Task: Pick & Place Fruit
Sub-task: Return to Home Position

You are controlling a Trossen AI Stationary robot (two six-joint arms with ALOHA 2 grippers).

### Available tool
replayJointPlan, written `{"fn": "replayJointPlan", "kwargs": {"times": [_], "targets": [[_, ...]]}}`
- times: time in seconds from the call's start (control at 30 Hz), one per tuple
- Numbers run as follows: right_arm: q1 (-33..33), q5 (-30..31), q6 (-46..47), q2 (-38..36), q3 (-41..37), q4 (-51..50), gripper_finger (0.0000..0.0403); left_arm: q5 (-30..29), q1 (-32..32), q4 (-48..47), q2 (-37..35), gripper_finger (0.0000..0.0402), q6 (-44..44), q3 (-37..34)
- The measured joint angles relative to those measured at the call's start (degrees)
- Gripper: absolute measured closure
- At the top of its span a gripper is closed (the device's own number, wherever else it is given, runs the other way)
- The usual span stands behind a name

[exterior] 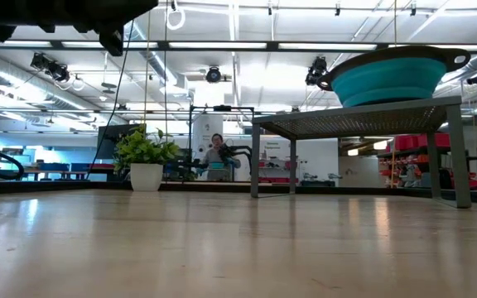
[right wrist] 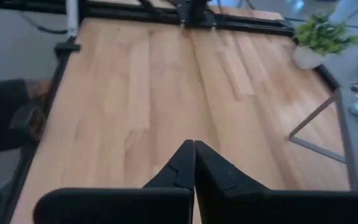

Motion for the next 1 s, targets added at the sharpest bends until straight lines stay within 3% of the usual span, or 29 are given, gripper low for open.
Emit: {"fn": "replayJointPlan", "kwargs": {"times": [0.1, 0.2, 0.4, 0.47, 0.67, 0.73, 0.9, 1.0], "targets": [[0.5, -1.5, -0.8, -4.0, -4.2, 3.1, 0.0399, -0.2, 0.0, 5.6, -0.1, 0.0387, 2.3, -2.0], [-0.3, -5.6, -5.3, -8.0, -9.4, 10.2, 0.0399, 0.0, 0.0, 5.4, -0.1, 0.0384, 2.8, -2.6], [-2.0, -21.9, -29.5, -12.9, -22.5, 45.0, 0.0399, 1.3, 0.1, 4.6, -0.1, 0.0396, 3.4, -2.6], [-2.9, -25.4, -33.9, -13.2, -25.6, 52.5, 0.04, 2.2, 0.0, 4.7, -0.1, 0.0392, 2.5, -2.6], [-8.4, -27.6, -34.7, -13.2, -24.4, 48.6, 0.04, 7.6, 1.4, 8.3, -0.1, 0.0375, 2.9, -2.6], [-12.7, -32.1, -36.0, -13.2, -22.8, 47.3, 0.04, 9.5, 3.9, 9.2, -0.1, 0.038, 3.5, -2.5], [-25.9, -48.5, -41.2, -13.2, -21.7, 47.4, 0.04, 21.0, 12.4, 9.7, -0.1, 0.0396, 1.0, -2.5], [-31.3, -49.9, -42.0, -13.9, -21.7, 45.4, 0.04, 23.0, 15.6, 9.9, -0.1, 0.039, -0.5, -2.5]]}}
